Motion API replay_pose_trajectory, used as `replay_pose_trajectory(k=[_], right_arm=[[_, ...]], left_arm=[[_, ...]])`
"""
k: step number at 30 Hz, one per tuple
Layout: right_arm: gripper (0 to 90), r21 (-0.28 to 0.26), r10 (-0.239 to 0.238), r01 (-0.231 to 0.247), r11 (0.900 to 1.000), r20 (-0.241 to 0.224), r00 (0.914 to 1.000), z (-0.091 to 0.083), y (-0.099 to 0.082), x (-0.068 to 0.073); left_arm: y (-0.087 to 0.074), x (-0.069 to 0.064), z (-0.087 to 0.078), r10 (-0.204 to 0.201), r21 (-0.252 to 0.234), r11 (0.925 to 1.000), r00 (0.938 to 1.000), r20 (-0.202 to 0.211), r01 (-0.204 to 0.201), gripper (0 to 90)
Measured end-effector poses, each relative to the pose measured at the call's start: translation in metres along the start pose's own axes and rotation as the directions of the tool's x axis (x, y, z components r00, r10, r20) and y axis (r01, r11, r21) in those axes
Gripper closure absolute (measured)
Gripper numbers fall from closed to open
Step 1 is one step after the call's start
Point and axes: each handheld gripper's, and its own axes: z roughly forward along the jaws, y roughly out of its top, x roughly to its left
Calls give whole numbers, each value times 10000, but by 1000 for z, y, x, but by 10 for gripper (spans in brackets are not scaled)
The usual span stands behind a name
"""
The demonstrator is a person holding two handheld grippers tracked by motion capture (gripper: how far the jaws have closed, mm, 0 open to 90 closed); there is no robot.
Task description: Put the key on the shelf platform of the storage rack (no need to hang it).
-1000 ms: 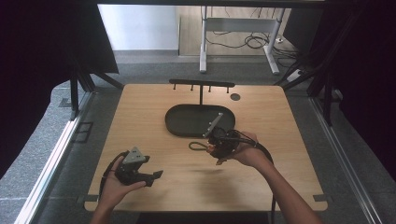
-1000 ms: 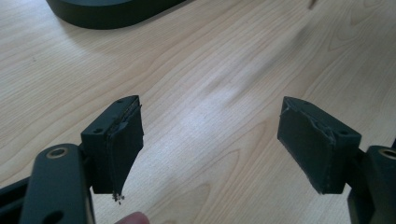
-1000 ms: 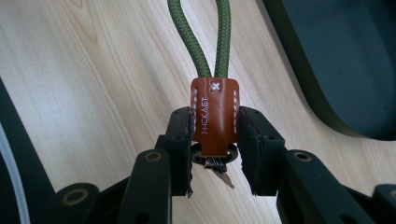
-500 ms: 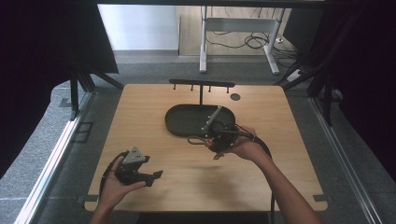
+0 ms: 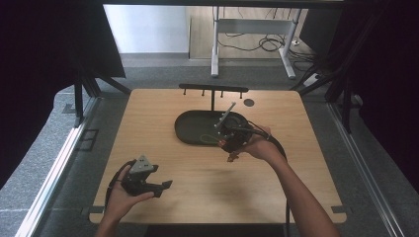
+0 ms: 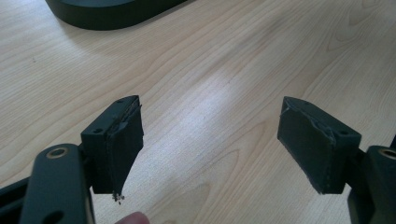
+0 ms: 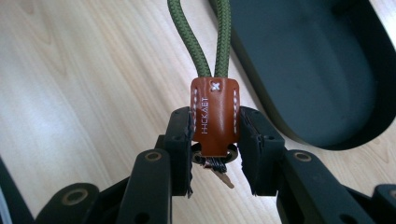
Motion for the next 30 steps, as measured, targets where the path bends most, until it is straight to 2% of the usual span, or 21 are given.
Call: replay_pose_trajectory(k=[6, 30], right_arm=[[669, 51, 380, -380, 9993, 42, 9993, 3, 4, -13], [670, 304, 759, -764, 9966, 172, 9970, 13, 22, -41]], left_arm=[[0, 1, -1, -13, -18, 10000, 10000, 0, 13, 228], [0, 2, -3, -64, -105, 9999, 10000, 27, 65, 228]])
